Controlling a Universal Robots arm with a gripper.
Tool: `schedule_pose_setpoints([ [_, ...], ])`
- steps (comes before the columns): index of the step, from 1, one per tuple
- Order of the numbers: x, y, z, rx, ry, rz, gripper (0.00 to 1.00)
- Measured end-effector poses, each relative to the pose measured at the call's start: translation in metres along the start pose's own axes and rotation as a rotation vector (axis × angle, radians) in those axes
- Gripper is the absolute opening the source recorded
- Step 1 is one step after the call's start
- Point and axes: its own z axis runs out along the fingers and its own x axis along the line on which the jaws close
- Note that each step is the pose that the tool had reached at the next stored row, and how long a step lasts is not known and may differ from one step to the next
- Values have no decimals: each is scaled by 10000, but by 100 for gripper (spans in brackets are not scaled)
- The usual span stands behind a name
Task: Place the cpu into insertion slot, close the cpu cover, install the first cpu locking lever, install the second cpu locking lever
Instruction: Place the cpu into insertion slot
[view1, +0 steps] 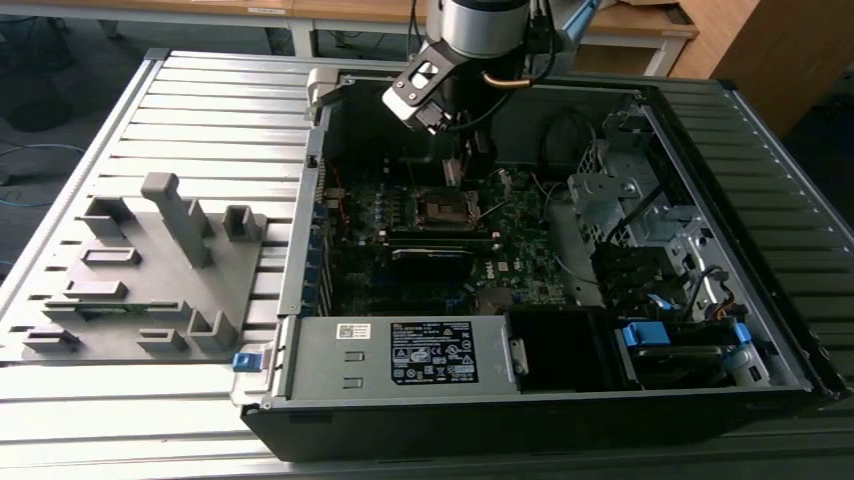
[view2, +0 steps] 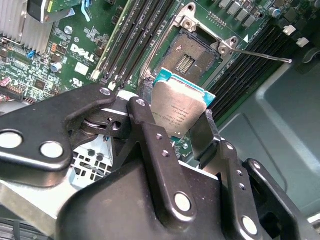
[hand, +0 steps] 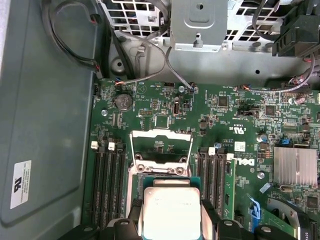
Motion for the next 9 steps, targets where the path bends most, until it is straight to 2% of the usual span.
schedule_pose_setpoints([
  [9, -2, -14, 52, 2, -2, 0, 54],
])
